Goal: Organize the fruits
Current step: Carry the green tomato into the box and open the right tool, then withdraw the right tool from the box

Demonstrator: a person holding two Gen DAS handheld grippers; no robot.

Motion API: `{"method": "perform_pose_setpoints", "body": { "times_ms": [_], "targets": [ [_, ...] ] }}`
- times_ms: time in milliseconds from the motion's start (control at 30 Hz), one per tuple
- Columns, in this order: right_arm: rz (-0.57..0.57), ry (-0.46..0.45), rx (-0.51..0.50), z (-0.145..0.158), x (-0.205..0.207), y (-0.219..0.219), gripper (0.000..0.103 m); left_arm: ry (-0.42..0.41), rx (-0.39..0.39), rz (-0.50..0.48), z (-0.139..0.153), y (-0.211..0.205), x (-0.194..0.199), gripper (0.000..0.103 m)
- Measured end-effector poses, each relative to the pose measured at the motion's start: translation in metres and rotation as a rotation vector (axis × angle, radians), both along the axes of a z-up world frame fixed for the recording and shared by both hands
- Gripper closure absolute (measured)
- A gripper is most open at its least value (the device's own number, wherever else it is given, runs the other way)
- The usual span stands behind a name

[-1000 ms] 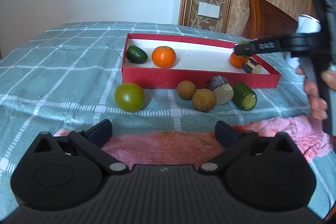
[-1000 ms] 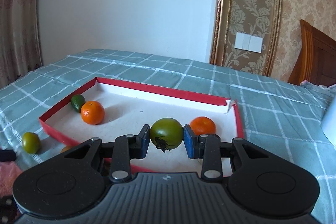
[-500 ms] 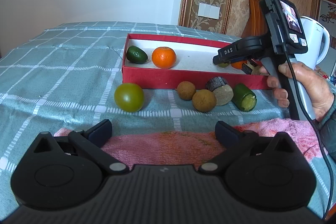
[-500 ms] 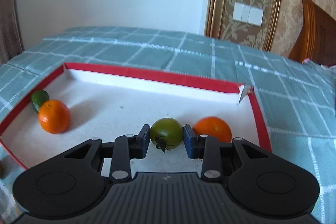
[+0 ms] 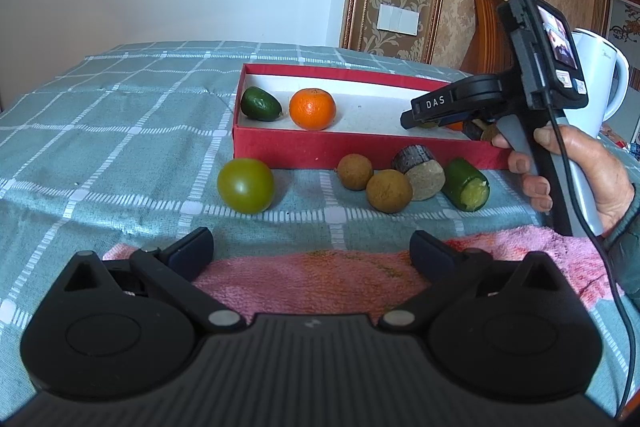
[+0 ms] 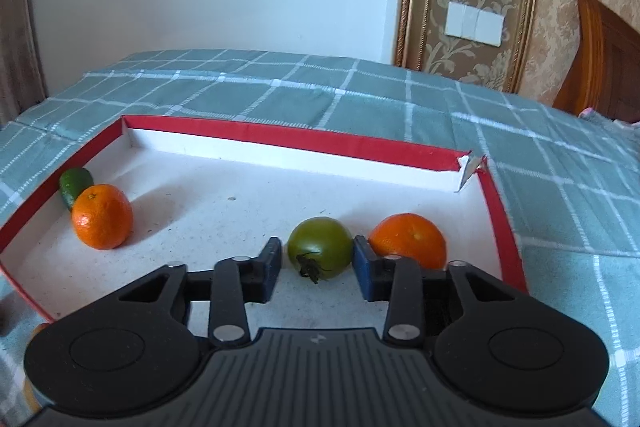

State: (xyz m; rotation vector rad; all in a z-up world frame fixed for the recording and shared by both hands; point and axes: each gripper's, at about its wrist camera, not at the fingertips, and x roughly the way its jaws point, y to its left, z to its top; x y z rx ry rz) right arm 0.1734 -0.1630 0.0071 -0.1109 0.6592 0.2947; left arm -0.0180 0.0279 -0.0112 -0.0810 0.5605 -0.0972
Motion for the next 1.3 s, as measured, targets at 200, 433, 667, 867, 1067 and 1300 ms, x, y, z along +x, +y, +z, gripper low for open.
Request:
{"method": "perform_pose_setpoints", "body": {
  "times_ms": [200,433,667,867,1067,1300],
  "targets": [
    [0.013,-0.045,-0.032,0.004,-0.018,0.0,0.043,0.001,0.003,0.0,-0.001,0.001,0.001,0.0],
    [-0.013,-0.105,0.026,0.019,-0.043,-0.02,0.033,0.003,0.006,-0.001,-0.001,0.001,0.002,0.0],
    [-0.039,-0.09,0.071,0.018,-0.064,-0.044,0.029,0.002,0.005,0.0,-0.001,0.001,0.002,0.0],
    [-0.047,-0.084,0.116,0.016,-0.086,-0.061,0.029,0.002,0.004,0.0,-0.001,0.002,0.002,0.0],
    [-0.058,-0.127,0.095,0.014,-0.114,-0.07,0.023,0.004,0.012,0.0,-0.001,0.001,0.002,0.0],
    [-0.085,-0.046,0.077,-0.001,-0.114,-0.083,0.023,0.025,0.045,0.029,0.001,-0.003,0.005,0.0]
  ]
}}
